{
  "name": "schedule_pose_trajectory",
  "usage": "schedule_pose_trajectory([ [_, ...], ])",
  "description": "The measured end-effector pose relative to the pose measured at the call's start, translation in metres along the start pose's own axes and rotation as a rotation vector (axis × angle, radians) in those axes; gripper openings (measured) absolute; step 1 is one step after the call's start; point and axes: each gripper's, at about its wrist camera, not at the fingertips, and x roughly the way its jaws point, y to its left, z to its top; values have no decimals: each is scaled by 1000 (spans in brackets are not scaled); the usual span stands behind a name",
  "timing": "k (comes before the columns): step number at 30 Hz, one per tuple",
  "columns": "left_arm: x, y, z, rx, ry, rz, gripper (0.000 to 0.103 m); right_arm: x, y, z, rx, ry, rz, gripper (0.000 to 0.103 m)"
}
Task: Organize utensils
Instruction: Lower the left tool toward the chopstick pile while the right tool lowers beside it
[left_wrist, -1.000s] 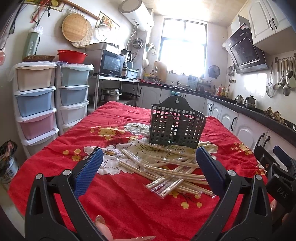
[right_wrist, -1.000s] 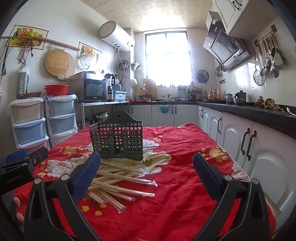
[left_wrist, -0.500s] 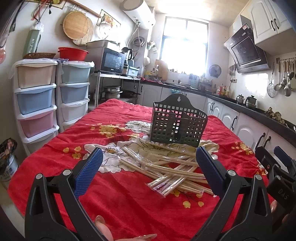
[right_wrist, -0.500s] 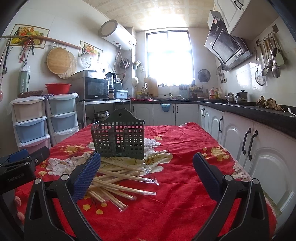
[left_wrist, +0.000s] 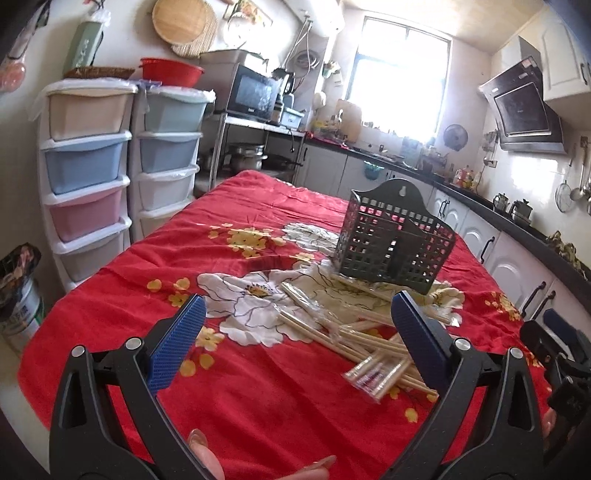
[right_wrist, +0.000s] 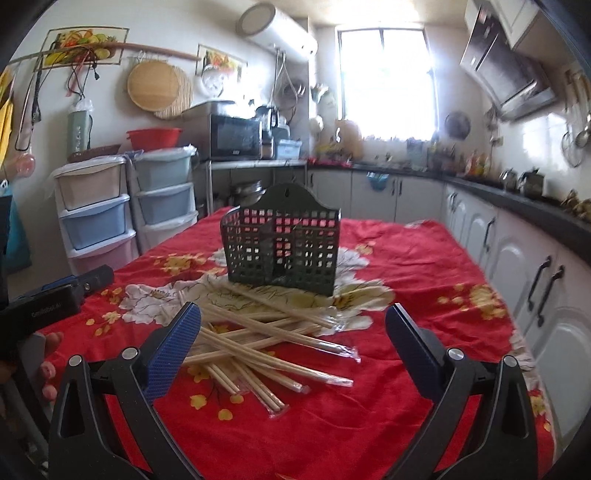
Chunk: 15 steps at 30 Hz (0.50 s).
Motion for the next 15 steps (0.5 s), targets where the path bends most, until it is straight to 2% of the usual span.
schedule_pose_trajectory([
  [3,9,8,9,-15,31,-13,93,15,-7,9,37,55,40,97],
  [8,27,16,24,-23,84,-64,93,31,-15,21,47,86,54,97],
  [11,40,18,35,-21,122,-50,93,40,-13,31,12,89,59,97],
  [15,61,22,48,-36,192,-65,93,56,-5,40,-40,123,117,97],
])
